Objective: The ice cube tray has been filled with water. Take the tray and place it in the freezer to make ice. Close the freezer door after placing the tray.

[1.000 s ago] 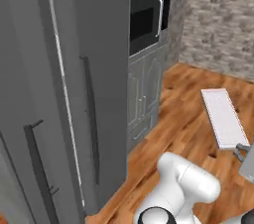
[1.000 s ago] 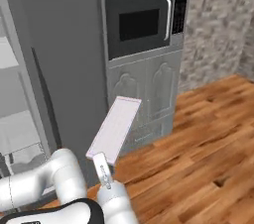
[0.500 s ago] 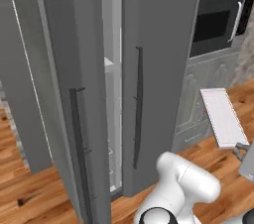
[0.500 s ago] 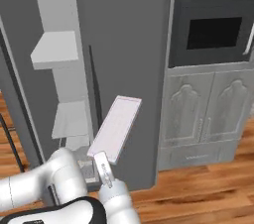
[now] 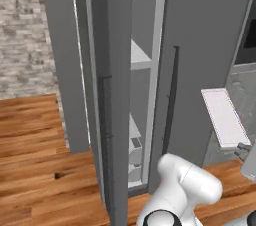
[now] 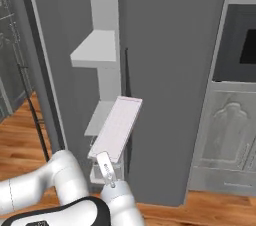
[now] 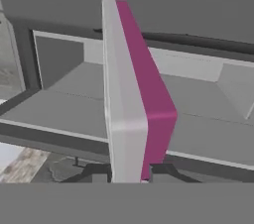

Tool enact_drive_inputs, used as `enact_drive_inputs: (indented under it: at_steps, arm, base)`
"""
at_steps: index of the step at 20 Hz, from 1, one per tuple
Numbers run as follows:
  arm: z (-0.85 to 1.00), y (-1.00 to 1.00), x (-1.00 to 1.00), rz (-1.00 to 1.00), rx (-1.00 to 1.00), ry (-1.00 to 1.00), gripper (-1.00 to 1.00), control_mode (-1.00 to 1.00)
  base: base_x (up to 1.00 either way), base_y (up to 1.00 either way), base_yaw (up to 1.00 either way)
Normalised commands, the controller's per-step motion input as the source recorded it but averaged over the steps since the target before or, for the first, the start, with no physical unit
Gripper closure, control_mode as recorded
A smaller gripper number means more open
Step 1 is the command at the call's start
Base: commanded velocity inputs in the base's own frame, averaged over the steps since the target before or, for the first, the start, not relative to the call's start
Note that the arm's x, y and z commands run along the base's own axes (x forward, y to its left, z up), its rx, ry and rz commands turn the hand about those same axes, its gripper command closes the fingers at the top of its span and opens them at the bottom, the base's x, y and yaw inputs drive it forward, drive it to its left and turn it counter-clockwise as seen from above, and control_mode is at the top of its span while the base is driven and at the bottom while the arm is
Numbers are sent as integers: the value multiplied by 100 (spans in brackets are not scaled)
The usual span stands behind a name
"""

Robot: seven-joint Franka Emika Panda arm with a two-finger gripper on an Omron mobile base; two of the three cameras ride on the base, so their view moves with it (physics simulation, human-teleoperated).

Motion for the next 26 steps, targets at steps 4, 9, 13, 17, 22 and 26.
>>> enact_drive_inputs:
  at_steps: [4, 9, 13, 17, 22, 26]
  arm:
    - [0, 0, 0, 0, 0, 0, 100, 100]
    - [0, 0, 0, 0, 0, 0, 100, 100]
    - [0, 0, 0, 0, 0, 0, 100, 100]
    - [0, 0, 0, 0, 0, 0, 100, 100]
    - [0, 0, 0, 0, 0, 0, 100, 100]
    - [0, 0, 0, 0, 0, 0, 100, 100]
  base:
    - [0, -32, 49]
    - [-4, -18, 35]
    - [-2, -3, 11]
    - [18, -4, 0]
    - [23, 0, 9]
    - [22, -16, 41]
